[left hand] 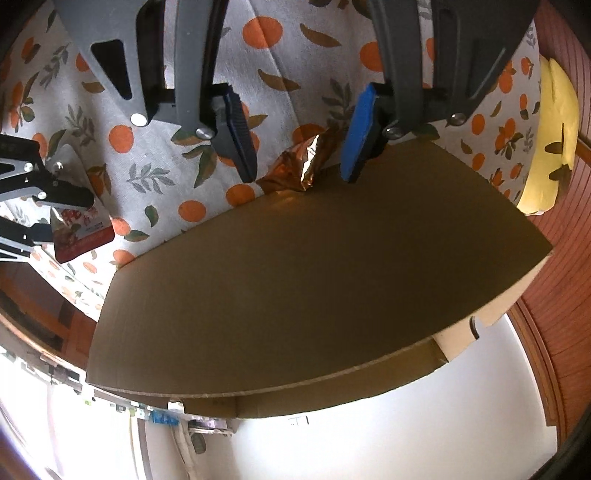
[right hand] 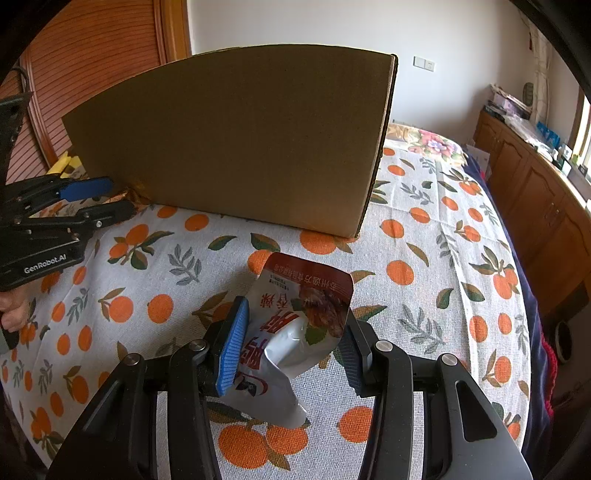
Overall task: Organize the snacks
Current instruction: 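Grasp the gold foil wrapper with the left tool while the right tool grasps the red-and-white packet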
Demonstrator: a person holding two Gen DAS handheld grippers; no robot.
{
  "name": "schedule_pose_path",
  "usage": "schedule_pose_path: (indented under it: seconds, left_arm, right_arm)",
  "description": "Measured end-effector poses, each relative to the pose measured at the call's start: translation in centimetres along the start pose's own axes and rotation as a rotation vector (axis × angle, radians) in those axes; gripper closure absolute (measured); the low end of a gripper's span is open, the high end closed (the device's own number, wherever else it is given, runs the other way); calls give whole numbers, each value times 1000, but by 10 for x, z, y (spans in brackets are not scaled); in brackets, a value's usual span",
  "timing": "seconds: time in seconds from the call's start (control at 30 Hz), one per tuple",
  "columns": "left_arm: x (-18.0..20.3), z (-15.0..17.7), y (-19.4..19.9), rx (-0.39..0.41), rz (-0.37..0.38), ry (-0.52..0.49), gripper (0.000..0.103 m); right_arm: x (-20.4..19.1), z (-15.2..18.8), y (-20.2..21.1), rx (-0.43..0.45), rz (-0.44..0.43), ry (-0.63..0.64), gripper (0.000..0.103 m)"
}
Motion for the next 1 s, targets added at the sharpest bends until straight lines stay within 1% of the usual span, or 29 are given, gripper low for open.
schedule_pose_path:
  seconds: [0.13,0.3,0.37,0.43,0.47,0.53,0.9,1.0]
  left_arm:
    - [3,1,-6,-21,-5,-12,57]
    - [3,2,-10,-29,-11,-20,57]
    - [4,1,-10,-27,1,-22,69]
    - [4,1,-9,-26,15,-21,73]
    - [4,1,-8,-20,9,-23,77]
    - [3,2,-6,-15,2,-27,81]
    - [-7,10,20,15,28,7,82]
    - [-4,11,26,16,20,4,82]
  right_arm:
    - [0,0,0,0,0,0,56]
    - [0,0,0,0,-1,0,56]
    - [0,0,-1,0,0,0,56]
    - [0,0,-1,0,0,0,56]
    - [0,0,-1,0,0,0,56]
    - [0,0,-1,0,0,0,56]
    - [0,0,-1,0,-3,1,56]
    - [-2,0,-1,0,-16,6,56]
Point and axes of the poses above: each gripper's, at about its wrist camera, not at the fingertips, and y roughly against the way its jaws point, x to its right, z to its underside, the point moved 7 cm from there along -y, roughly the way its jaws point, and after that the axes turned 3 degrees about -x, right-handed, at the moved point
